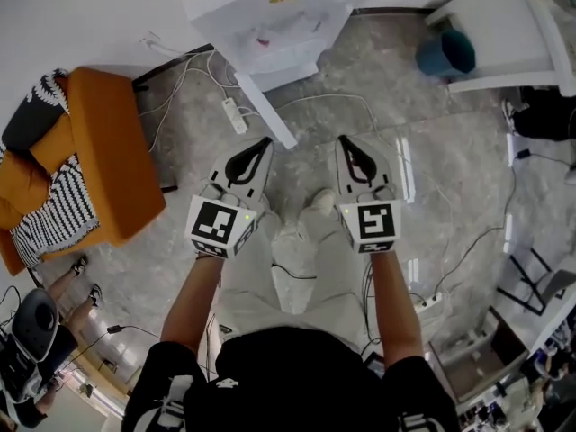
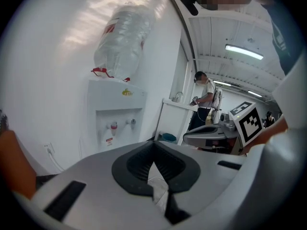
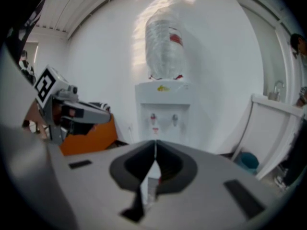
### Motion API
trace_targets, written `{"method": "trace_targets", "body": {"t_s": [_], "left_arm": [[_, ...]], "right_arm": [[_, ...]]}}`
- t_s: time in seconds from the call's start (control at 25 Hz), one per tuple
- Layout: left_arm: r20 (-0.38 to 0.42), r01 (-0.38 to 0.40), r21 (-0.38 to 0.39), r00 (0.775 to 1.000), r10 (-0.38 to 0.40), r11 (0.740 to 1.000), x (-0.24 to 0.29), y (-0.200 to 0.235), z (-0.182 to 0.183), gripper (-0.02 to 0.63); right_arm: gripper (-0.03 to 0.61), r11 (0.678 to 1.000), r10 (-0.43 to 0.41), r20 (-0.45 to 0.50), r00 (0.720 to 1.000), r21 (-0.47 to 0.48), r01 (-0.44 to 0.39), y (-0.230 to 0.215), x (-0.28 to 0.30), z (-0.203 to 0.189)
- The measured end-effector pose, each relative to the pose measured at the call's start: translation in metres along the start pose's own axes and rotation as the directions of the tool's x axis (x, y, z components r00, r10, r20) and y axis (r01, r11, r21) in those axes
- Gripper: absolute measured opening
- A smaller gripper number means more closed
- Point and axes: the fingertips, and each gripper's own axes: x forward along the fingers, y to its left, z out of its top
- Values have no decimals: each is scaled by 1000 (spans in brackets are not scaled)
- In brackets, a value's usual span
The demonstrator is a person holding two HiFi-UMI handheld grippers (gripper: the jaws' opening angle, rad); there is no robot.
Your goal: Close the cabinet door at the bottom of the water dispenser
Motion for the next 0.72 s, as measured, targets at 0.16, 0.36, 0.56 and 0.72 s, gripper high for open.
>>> {"method": "trace_targets", "body": {"t_s": [0.16,0.36,0.56,0.72], "left_arm": [[3,-21,7,1000,21,1000,17,22,-36,11],[20,-32,20,999,31,999,42,43,-75,11],[48,-44,46,998,41,998,60,61,-101,11],[75,-47,52,996,43,998,73,73,-118,11]], "right_arm": [[34,1000,6,2,1000,-31,-6,-4,30,-29],[34,999,2,3,1000,-38,-2,-14,59,-63],[34,999,18,31,999,-30,-17,-13,80,-87],[34,999,27,52,998,-20,-26,-14,101,-101]]}}
